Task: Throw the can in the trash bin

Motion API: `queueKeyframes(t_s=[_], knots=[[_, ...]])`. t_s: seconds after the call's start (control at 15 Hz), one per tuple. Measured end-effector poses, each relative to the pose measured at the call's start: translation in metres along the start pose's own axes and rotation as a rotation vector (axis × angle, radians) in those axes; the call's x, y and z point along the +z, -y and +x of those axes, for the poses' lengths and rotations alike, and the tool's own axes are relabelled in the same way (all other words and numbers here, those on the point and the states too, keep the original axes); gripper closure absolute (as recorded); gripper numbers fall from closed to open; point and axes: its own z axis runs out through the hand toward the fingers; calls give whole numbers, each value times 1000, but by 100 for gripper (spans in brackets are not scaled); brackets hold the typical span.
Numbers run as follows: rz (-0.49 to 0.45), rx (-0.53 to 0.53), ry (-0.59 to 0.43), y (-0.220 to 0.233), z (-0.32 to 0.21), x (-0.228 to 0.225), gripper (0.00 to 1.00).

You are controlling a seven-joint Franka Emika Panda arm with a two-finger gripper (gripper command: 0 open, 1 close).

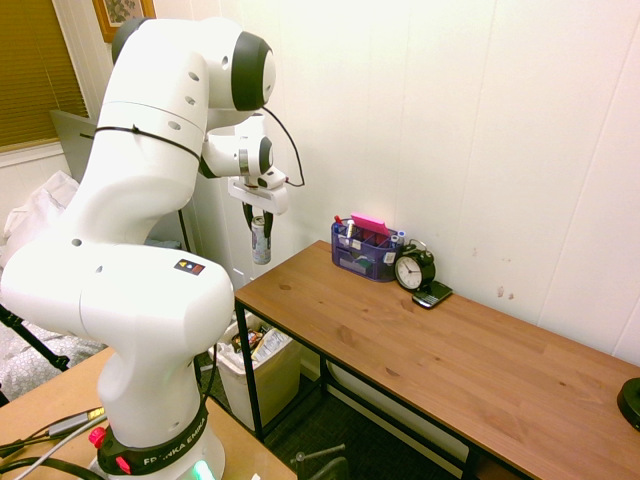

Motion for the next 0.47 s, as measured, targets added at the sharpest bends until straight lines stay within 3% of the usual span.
queueKeyframes(t_s=[0.47], knots=[[3, 15, -8, 21, 17, -2, 0]])
